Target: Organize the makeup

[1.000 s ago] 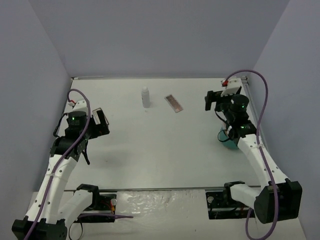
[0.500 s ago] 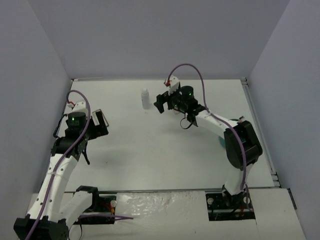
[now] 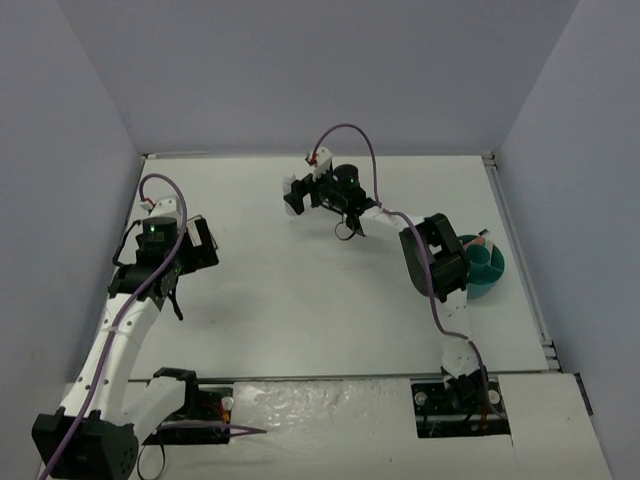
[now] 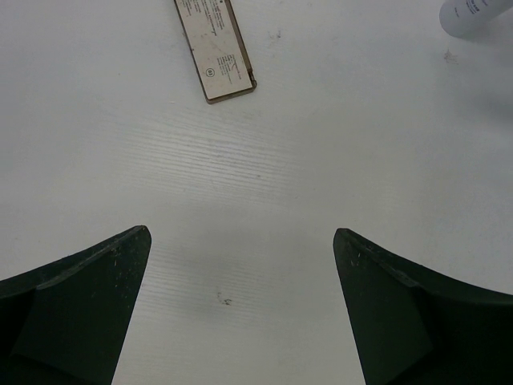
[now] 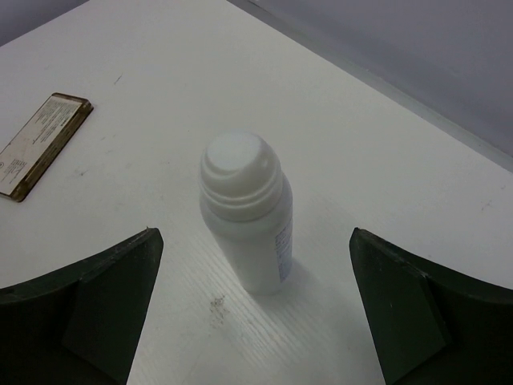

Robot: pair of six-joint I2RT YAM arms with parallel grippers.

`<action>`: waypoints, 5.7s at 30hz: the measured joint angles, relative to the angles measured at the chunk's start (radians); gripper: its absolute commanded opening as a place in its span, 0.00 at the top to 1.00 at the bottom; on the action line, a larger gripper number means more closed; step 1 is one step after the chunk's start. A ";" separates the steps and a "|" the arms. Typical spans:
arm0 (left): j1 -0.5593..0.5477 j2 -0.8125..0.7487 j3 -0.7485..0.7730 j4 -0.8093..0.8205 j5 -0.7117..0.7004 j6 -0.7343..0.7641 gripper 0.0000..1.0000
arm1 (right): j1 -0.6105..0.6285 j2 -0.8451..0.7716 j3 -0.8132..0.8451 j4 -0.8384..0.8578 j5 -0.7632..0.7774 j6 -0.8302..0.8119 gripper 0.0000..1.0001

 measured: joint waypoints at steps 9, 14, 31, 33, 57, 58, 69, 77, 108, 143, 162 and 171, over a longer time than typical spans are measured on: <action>0.000 0.005 0.000 0.001 -0.011 0.000 0.03 | 0.013 0.138 0.143 0.024 -0.004 0.015 0.13; 0.000 0.011 0.000 0.000 -0.012 0.000 0.03 | 0.014 0.160 0.153 0.024 -0.006 0.019 0.35; 0.000 0.008 0.000 0.001 -0.014 0.000 0.03 | 0.014 0.124 0.126 0.034 -0.023 0.041 1.00; 0.000 0.004 0.000 0.000 -0.014 0.000 0.03 | 0.014 0.067 0.055 0.024 -0.021 0.036 1.00; 0.000 -0.003 0.000 -0.002 -0.025 -0.002 0.03 | -0.406 -1.262 -0.720 -0.350 0.379 -0.044 1.00; 0.000 -0.002 0.000 -0.002 -0.025 -0.002 0.03 | -0.435 -1.284 -0.728 -0.368 0.408 -0.034 1.00; 0.000 -0.002 0.000 -0.002 -0.025 -0.002 0.03 | -0.618 -1.337 -0.771 -0.482 0.526 0.129 1.00; 0.000 -0.004 0.000 -0.002 -0.021 -0.002 0.03 | -0.642 -1.324 -0.776 -0.571 0.548 0.174 1.00; 0.000 -0.016 0.000 -0.002 -0.010 -0.006 0.03 | -0.707 -1.296 -0.975 -0.435 0.575 0.198 0.98; 0.000 0.038 0.001 -0.004 -0.020 -0.027 0.03 | -0.700 -1.372 -0.777 -0.497 0.429 0.208 0.00; 0.099 0.899 0.536 -0.131 -0.040 -0.111 0.03 | -0.469 -1.440 -0.714 -0.562 0.323 0.215 0.00; 0.142 1.096 0.678 -0.172 -0.015 -0.114 0.03 | -0.423 -1.462 -0.730 -0.568 0.323 0.188 0.00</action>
